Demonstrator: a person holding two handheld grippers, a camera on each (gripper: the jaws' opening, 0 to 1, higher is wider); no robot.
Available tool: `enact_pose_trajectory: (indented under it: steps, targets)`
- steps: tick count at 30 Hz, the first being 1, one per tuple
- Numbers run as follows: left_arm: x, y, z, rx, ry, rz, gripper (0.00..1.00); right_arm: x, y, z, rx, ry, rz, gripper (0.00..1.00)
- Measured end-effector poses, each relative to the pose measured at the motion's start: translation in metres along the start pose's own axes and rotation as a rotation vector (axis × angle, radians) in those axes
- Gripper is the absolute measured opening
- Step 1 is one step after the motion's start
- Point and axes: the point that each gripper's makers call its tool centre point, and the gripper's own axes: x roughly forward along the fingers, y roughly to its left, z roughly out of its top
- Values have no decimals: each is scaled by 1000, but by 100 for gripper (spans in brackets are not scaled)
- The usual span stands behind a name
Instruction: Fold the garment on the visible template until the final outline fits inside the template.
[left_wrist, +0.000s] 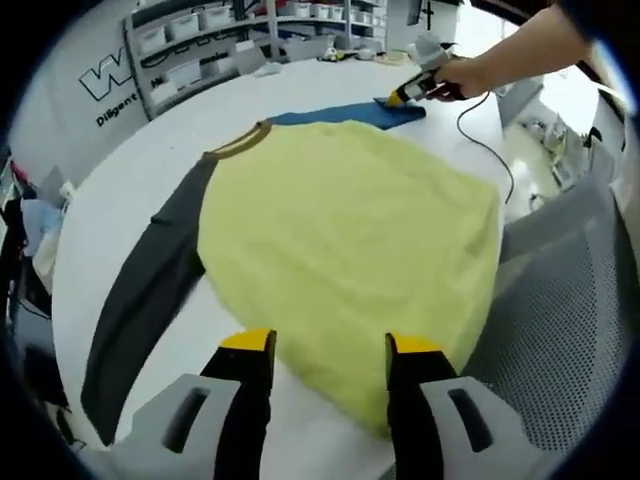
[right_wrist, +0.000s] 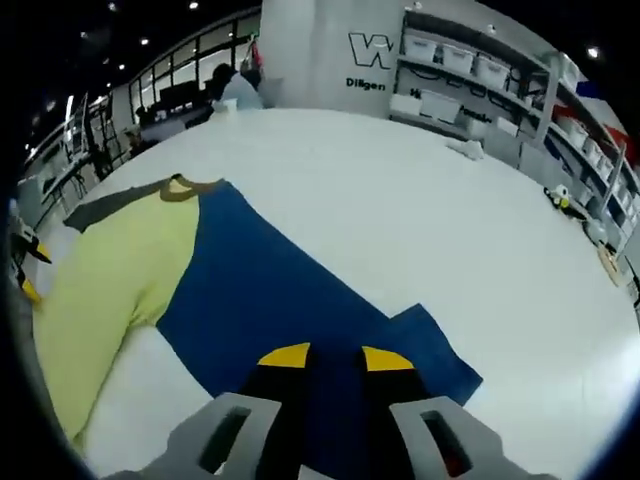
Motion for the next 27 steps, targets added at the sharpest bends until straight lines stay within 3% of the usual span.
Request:
enact_pose_trajectory:
  steps: [4, 10, 14, 21, 27]
  targets:
    - [0, 0, 0, -5, -1, 3, 49, -1, -5, -3, -7, 0, -15, 1]
    - [2, -1, 3, -31, -16, -3, 50, -17, -15, 0, 26, -45, -39, 0]
    - [3, -1, 7, -43, -31, -6, 55, -34, -24, 0, 121, -86, -63, 0]
    - [3, -3, 10, -52, -44, -9, 67, -70, -58, -8, 451, -232, -160, 0]
    - [3, -2, 10, -66, -49, -9, 70, -92, -83, -39, 731, -308, -254, 0]
